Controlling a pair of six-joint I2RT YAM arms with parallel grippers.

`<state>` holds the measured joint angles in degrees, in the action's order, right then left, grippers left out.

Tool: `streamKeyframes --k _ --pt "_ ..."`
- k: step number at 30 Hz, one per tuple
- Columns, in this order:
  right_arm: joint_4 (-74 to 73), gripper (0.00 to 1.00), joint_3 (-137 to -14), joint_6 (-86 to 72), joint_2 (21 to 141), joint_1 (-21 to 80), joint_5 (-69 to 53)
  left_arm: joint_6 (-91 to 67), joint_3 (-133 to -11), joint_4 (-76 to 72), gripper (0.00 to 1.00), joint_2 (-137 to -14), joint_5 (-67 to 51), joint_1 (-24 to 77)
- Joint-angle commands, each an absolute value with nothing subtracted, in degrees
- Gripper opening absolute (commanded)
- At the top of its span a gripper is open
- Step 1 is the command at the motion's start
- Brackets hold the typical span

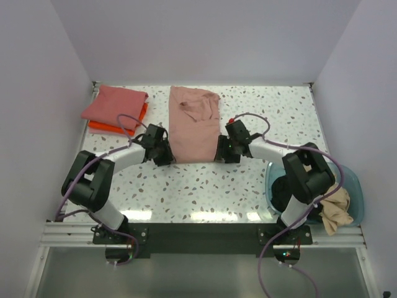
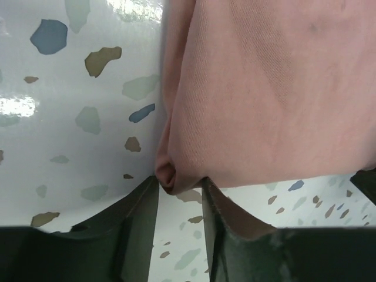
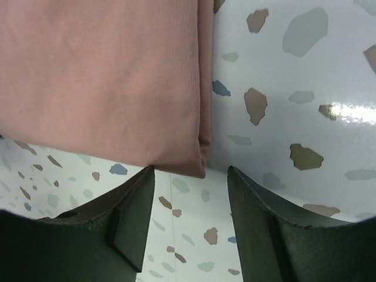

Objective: Fold and stack the t-shirts
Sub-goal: Fold the tshirt

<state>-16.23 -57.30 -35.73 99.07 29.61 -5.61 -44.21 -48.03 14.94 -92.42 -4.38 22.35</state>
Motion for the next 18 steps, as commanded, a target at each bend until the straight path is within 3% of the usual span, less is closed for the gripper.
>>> streamKeyframes --k 1,3,6,7,8,13,18 --pt "-14.1 0.56 -59.1 -36.5 100.9 29.5 -3.5 -45.1 -46.8 13.4 0.36 -95.0 -4.6 23.3" --pt "-12.9 0.52 -58.8 -36.7 101.7 29.5 -4.9 -45.4 -46.8 13.2 0.35 -95.3 -3.8 23.5" --pt "-12.0 0.42 -58.7 -37.1 103.6 29.5 -6.4 -45.4 -47.7 13.2 0.19 -97.0 -4.1 23.5" --pt "-11.8 0.37 -58.7 -37.3 103.8 29.5 -7.1 -45.4 -48.0 13.2 0.0 -97.2 -4.2 23.6" --pt "-11.0 0.26 -58.1 -37.6 103.5 29.5 -7.3 -45.4 -47.9 13.4 0.0 -97.3 -4.1 23.8" --pt "-9.8 0.0 -55.7 -36.9 100.9 29.5 -7.0 -45.3 -45.8 13.2 0.0 -93.5 -0.2 26.3" --pt "-13.3 0.0 -50.5 -35.1 92.1 30.6 -6.9 -46.1 -40.3 14.2 0.0 -84.6 1.8 30.0"
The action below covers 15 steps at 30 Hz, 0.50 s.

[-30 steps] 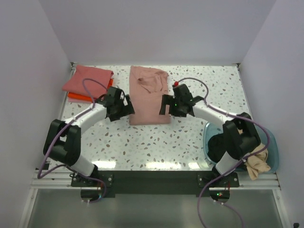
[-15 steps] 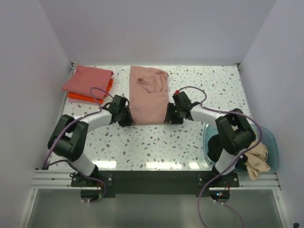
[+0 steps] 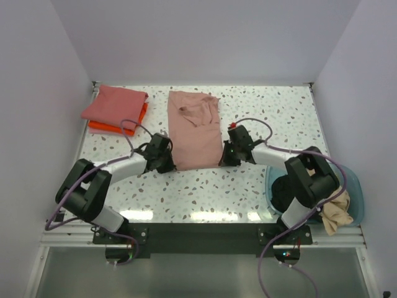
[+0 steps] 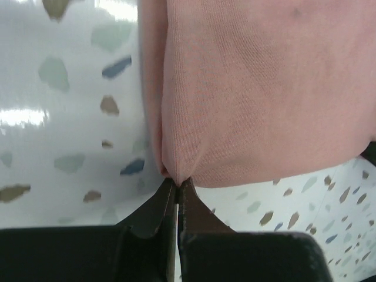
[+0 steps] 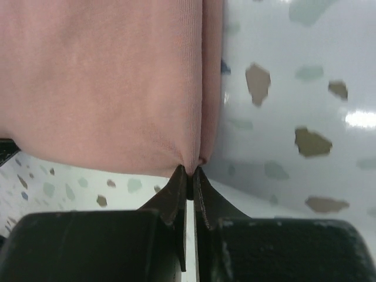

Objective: Fold and stack the t-shirts
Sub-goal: Fold the tshirt

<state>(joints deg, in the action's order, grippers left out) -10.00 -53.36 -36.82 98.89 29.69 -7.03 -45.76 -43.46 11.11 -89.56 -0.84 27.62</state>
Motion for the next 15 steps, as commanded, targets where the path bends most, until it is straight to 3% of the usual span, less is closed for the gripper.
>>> streamKeyframes --k 1,9,15 --pt "-14.0 0.0 -47.8 -34.8 90.5 30.8 -6.9 -47.0 -38.3 15.1 0.0 -83.2 1.7 30.7" --pt "-27.0 0.0 -36.3 -36.0 69.1 33.5 -10.5 -54.9 -27.9 21.7 0.0 -64.1 -2.4 40.3" --pt "-29.5 0.0 -37.1 -36.8 57.0 33.6 -12.8 -55.1 -34.5 26.6 0.0 -56.3 3.0 43.5"
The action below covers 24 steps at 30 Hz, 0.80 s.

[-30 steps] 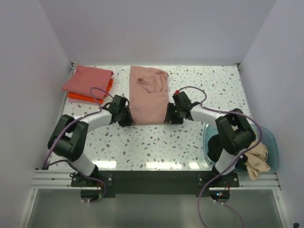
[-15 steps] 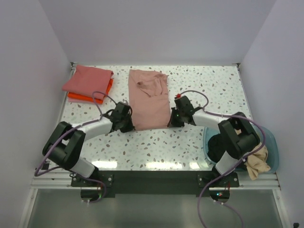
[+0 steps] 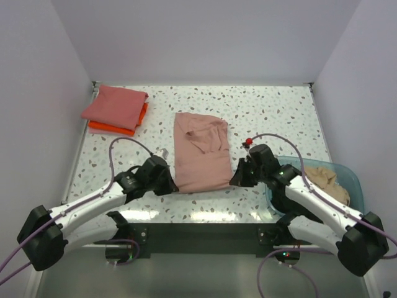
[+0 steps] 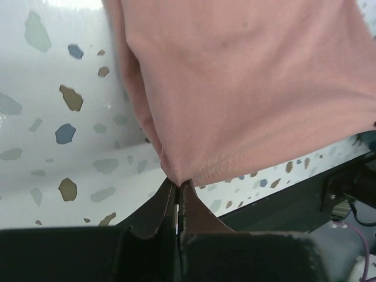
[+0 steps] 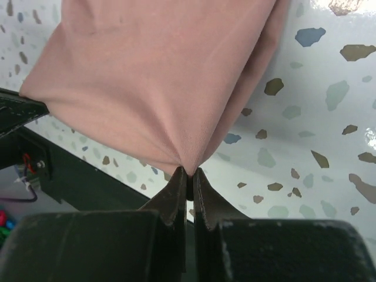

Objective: Fold and stack the t-shirts
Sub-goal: Fold the tshirt

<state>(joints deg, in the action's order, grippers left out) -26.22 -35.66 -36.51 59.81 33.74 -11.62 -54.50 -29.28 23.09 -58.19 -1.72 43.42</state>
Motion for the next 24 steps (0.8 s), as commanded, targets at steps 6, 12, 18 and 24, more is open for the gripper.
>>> streamKeyframes --k 6,12,18,24 --pt "-31.8 0.0 -49.4 -35.5 63.0 33.0 -3.3 -49.6 -51.4 30.8 0.0 -64.5 14.7 43.0" --pt "-29.6 0.0 -60.9 -33.8 72.8 30.3 -0.4 -45.1 -62.0 28.6 0.0 -74.1 14.2 36.6" --pt "-29.0 0.0 -71.1 -32.2 80.8 27.3 -0.2 -41.9 -69.1 25.5 0.0 -79.4 12.7 30.5" --pt "-29.8 0.0 -80.1 -30.5 89.2 23.6 -0.5 -39.5 -75.8 24.6 0.0 -86.5 11.4 27.3"
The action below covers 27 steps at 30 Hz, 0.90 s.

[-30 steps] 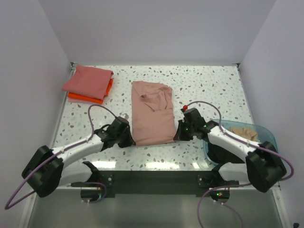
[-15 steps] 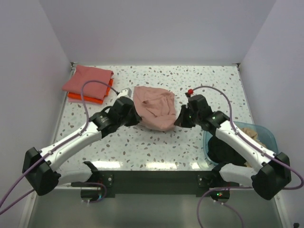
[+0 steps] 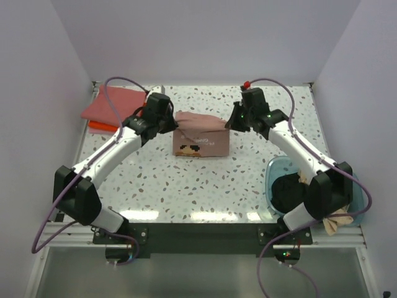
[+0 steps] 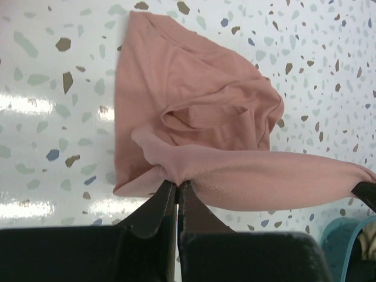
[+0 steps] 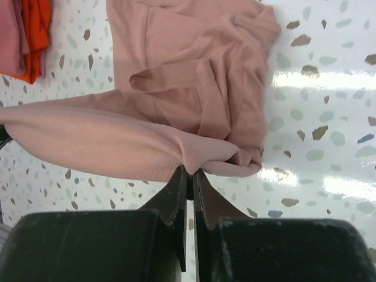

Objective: Fold and stack the t-shirts
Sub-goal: Fold the tshirt

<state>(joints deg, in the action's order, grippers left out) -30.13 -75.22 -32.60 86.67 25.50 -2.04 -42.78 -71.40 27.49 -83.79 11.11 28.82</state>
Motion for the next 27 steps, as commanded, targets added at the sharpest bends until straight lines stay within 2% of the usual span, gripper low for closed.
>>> streamKeyframes --k 1,15,17,18,19,20,21,22,23,27 --pt "-30.0 0.0 -82.1 -30.2 90.3 23.1 -1.5 -39.3 -77.7 25.0 0.0 -87.4 11.3 27.0" --pt "-28.7 0.0 -99.8 -29.3 115.2 17.7 -5.4 -36.3 -92.9 23.8 0.0 -111.0 6.4 20.1" --pt "-29.0 0.08 -103.7 -28.8 120.1 17.3 -7.1 -36.5 -94.8 24.7 0.0 -114.2 6.8 19.7" --pt "-29.3 0.14 -106.3 -28.7 121.5 17.2 -8.3 -36.4 -96.0 25.1 0.06 -115.0 6.8 19.2" --pt "-30.0 0.24 -107.7 -28.7 124.0 17.1 -8.1 -36.5 -96.3 25.2 0.21 -115.7 6.7 18.9" --pt "-31.4 0.39 -109.1 -28.5 124.7 17.2 -7.9 -36.4 -96.8 25.4 0.69 -116.4 6.9 18.7" --pt "-31.8 0.59 -110.2 -28.3 125.2 17.2 -7.7 -36.2 -97.3 25.7 0.92 -116.6 6.7 18.4" --pt "-32.4 0.9 -111.6 -28.1 125.2 17.1 -7.0 -35.8 -98.2 26.3 1.0 -116.6 6.9 18.3" --pt "-32.5 0.99 -111.8 -28.0 124.3 17.2 -6.9 -35.6 -98.4 26.5 1.0 -116.3 7.1 18.3" --pt "-30.3 0.99 -107.4 -27.8 117.6 17.1 -7.5 -33.3 -95.2 25.4 1.0 -111.8 4.9 18.3"
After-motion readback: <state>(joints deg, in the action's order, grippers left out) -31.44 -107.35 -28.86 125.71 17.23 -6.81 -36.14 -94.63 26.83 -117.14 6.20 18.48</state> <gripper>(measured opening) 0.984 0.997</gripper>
